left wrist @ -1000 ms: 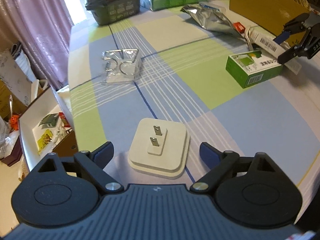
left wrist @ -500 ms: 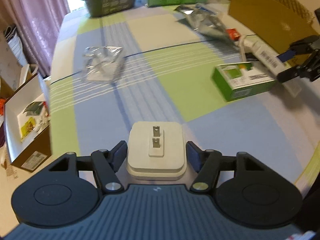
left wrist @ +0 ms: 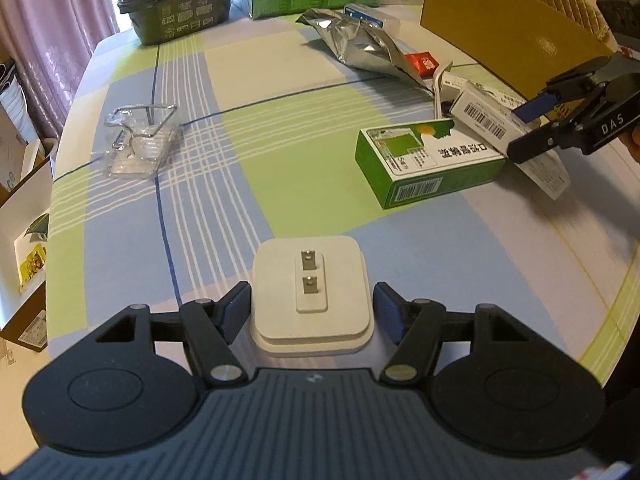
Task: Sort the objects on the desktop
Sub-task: 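Carry the plug adapter and medicine box over the cardboard box with both tools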
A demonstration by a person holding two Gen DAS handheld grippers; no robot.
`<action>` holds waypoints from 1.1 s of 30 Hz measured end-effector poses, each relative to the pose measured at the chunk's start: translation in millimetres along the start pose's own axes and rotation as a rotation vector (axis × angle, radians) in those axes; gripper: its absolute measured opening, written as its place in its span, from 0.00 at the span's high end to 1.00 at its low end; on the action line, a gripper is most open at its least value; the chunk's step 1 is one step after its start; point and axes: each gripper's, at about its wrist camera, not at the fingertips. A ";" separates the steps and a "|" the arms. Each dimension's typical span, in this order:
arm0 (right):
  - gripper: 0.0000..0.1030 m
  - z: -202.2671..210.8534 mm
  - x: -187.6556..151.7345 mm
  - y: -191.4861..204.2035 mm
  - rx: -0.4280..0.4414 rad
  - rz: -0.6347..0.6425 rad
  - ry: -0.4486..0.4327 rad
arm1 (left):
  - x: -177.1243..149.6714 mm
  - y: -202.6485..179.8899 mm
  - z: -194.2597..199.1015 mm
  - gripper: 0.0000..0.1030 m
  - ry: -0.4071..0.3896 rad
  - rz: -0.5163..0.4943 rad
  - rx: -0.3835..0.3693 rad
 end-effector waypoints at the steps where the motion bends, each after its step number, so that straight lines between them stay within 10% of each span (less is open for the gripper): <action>1: 0.34 1.3 -0.1 0.9 -0.004 0.003 -0.004 | -0.3 0.2 -1.3 0.41 0.011 0.004 0.006; 14: 0.34 61.9 14.3 -1.1 -0.073 -0.078 -0.160 | 38.4 -26.5 20.9 0.41 -0.037 0.043 0.073; 33: 0.34 226.2 58.1 -130.2 -0.425 -0.204 -0.290 | 241.3 -206.6 3.9 0.41 -0.253 -0.014 -0.128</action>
Point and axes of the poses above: each gripper's, at about its wrist camera, not at the fingertips, and z roughly against the way its jaws point, y to its left, x to its top, and after that the axes turned 14 degrees about -y, right-handed
